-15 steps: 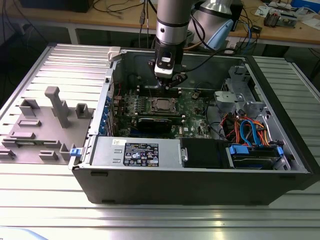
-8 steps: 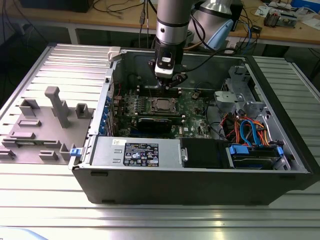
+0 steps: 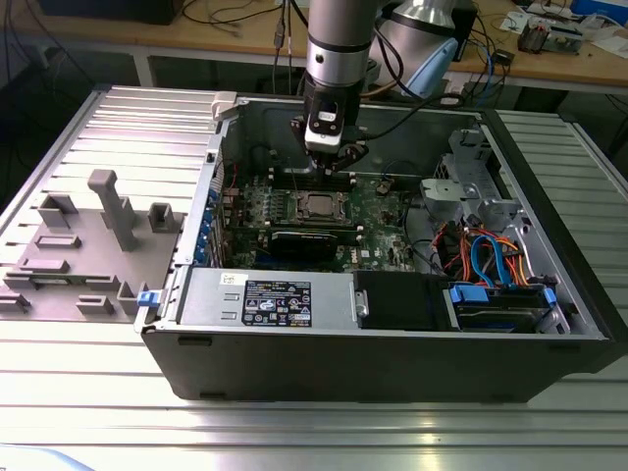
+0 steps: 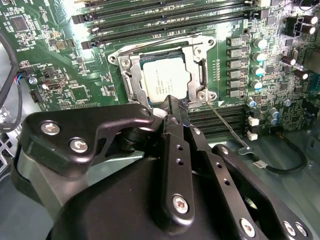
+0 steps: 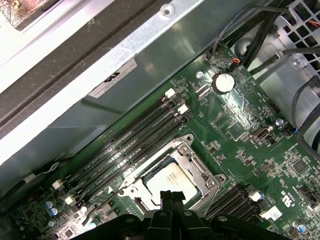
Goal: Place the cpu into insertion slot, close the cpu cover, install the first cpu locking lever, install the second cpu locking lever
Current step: 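Install the first cpu locking lever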
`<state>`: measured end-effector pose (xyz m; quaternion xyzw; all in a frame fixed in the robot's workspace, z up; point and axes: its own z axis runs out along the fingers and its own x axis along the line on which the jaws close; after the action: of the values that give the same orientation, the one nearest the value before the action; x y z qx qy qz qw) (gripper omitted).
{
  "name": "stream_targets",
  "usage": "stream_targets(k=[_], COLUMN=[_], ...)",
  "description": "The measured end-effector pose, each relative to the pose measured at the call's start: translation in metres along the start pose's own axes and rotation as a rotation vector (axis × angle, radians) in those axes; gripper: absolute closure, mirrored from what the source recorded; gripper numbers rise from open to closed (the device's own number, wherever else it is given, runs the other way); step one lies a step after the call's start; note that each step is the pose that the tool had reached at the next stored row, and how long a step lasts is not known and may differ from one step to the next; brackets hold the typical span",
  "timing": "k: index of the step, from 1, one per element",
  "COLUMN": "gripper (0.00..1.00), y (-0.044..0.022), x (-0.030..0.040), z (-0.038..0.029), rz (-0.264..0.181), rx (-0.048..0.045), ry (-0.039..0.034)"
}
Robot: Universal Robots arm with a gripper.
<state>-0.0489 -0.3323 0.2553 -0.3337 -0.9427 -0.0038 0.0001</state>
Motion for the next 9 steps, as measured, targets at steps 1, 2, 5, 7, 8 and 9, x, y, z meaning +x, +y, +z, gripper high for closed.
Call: stream_targets(k=[1,2,5,7,8,9], gripper=[0.89,0.89,0.89,0.89,0.89,0.89], y=[0.0,0.0,0.0,0.0,0.0,0.0], x=[0.0,0.0,0.0,0.0,0.0,0.0], z=[-0.0013,-0.0019,-0.0019,-0.002,-0.002,-0.002], rz=[0.0,0.0,0.0,0.0,0.0,0.0], rx=[0.0002,0.0002,0.0007,0.0009,0.0009,0.001], ry=[0.0003,0.0006,0.001,0.0013,0.0013,0.0014])
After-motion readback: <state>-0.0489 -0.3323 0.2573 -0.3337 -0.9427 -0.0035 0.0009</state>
